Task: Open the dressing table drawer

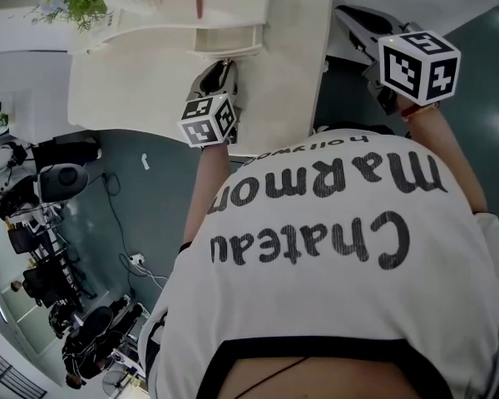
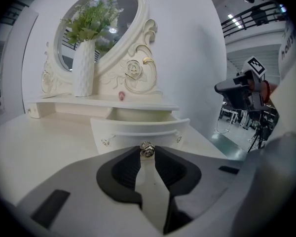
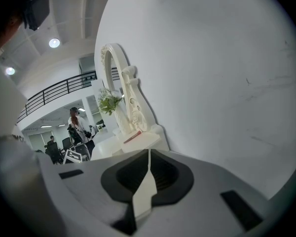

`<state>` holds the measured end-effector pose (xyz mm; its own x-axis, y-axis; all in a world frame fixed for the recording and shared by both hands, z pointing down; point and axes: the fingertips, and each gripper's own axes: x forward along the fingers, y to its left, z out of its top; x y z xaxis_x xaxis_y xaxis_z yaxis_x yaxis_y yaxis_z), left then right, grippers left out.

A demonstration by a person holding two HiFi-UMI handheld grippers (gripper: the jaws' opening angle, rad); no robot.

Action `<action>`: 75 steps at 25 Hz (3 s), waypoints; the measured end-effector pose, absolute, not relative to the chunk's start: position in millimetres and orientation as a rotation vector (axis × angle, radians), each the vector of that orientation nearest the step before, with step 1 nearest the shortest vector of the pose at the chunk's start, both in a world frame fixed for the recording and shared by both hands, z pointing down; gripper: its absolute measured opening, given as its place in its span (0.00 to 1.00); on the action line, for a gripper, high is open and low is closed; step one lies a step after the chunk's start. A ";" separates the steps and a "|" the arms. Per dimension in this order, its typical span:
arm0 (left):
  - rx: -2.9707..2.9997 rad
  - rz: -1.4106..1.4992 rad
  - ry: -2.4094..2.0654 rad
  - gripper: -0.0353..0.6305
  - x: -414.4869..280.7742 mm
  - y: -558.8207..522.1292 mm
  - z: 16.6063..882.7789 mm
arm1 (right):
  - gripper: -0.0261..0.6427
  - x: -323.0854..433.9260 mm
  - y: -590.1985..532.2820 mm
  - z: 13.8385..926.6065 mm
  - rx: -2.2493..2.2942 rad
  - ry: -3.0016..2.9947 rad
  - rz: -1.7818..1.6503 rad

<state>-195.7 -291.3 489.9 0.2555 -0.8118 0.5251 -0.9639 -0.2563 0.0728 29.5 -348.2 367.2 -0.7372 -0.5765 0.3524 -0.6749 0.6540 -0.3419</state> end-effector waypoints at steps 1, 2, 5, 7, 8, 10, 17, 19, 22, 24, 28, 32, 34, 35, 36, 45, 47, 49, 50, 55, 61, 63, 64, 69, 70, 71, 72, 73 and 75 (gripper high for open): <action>2.154 0.547 -1.619 0.21 -195.7 -291.2 490.3 | 0.09 29.6 -348.1 367.6 1.021 -2.659 0.677; 2.154 0.547 -1.618 0.21 -195.9 -291.1 490.5 | 0.09 29.5 -348.2 367.9 1.022 -2.659 0.677; 2.150 0.547 -1.614 0.21 -195.6 -290.3 490.3 | 0.09 29.2 -348.2 367.6 1.021 -2.657 0.679; 2.122 0.548 -1.613 0.21 -196.2 -287.1 490.4 | 0.09 29.5 -348.1 366.9 1.019 -2.658 0.679; 2.104 0.547 -1.614 0.21 -196.7 -284.6 490.8 | 0.09 29.8 -348.1 366.7 1.018 -2.658 0.679; 2.082 0.542 -1.614 0.21 -197.2 -280.9 491.2 | 0.09 30.3 -348.8 366.6 1.017 -2.656 0.682; 2.069 0.528 -1.601 0.21 -197.2 -281.7 490.0 | 0.09 25.4 -348.3 366.8 0.994 -2.660 0.683; 2.067 0.524 -1.601 0.21 -197.3 -281.2 490.0 | 0.09 25.8 -348.1 367.0 0.994 -2.658 0.685; 2.068 0.528 -1.598 0.21 -198.2 -281.4 490.6 | 0.09 27.5 -349.5 367.9 1.001 -2.658 0.688; 2.069 0.531 -1.595 0.21 -198.0 -280.9 490.3 | 0.09 29.5 -349.9 367.6 1.005 -2.657 0.690; 2.063 0.526 -1.596 0.21 -196.4 -279.5 489.1 | 0.09 33.4 -348.9 366.8 1.008 -2.658 0.694; 2.053 0.522 -1.603 0.21 -196.5 -280.3 490.0 | 0.09 33.4 -347.3 370.6 1.002 -2.656 0.699; 2.050 0.520 -1.606 0.21 -196.6 -280.8 490.3 | 0.09 33.0 -346.0 372.2 1.000 -2.654 0.703; 2.049 0.519 -1.609 0.21 -196.6 -280.9 490.4 | 0.09 32.8 -345.3 372.6 0.998 -2.653 0.704; 2.047 0.518 -1.612 0.21 -196.7 -280.9 490.5 | 0.09 32.6 -344.7 372.9 0.996 -2.653 0.704; 2.035 0.526 -1.633 0.21 -197.7 -282.2 492.5 | 0.09 31.9 -340.7 374.5 0.987 -2.652 0.698; 2.032 0.528 -1.637 0.21 -198.3 -282.3 493.4 | 0.09 31.5 -339.9 376.2 0.984 -2.651 0.699; 2.030 0.534 -1.642 0.21 -198.9 -283.0 493.8 | 0.09 30.9 -339.6 377.7 0.980 -2.648 0.702; 2.029 0.537 -1.644 0.21 -199.4 -283.7 493.9 | 0.09 30.4 -339.7 378.3 0.978 -2.647 0.703; 2.019 0.570 -1.657 0.21 -200.5 -284.7 496.5 | 0.09 30.2 -339.8 379.6 0.977 -2.647 0.711; 2.009 0.579 -1.666 0.21 -200.2 -284.8 497.7 | 0.09 34.1 -341.8 378.2 0.981 -2.649 0.709; 2.005 0.583 -1.668 0.21 -200.3 -284.8 498.2 | 0.09 34.7 -342.3 377.9 0.980 -2.651 0.711; 2.003 0.585 -1.669 0.21 -199.9 -284.7 498.4 | 0.09 35.4 -342.3 378.0 0.980 -2.651 0.712; 2.004 0.602 -1.662 0.21 -197.5 -287.2 499.8 | 0.09 36.5 -342.3 383.3 0.971 -2.646 0.720; 2.008 0.606 -1.657 0.22 -196.5 -287.0 499.7 | 0.09 35.8 -340.6 384.1 0.968 -2.645 0.725; 2.011 0.609 -1.652 0.22 -195.7 -286.7 499.4 | 0.09 34.9 -338.5 384.6 0.965 -2.645 0.729; 2.013 0.611 -1.650 0.22 -195.4 -286.6 498.7 | 0.09 33.6 -336.6 384.4 0.961 -2.645 0.730; 2.015 0.613 -1.651 0.22 -195.6 -286.8 497.4 | 0.09 32.0 -335.1 383.6 0.957 -2.646 0.727; 2.023 0.617 -1.656 0.22 -196.0 -287.7 493.8 | 0.09 28.9 -333.1 380.5 0.951 -2.650 0.719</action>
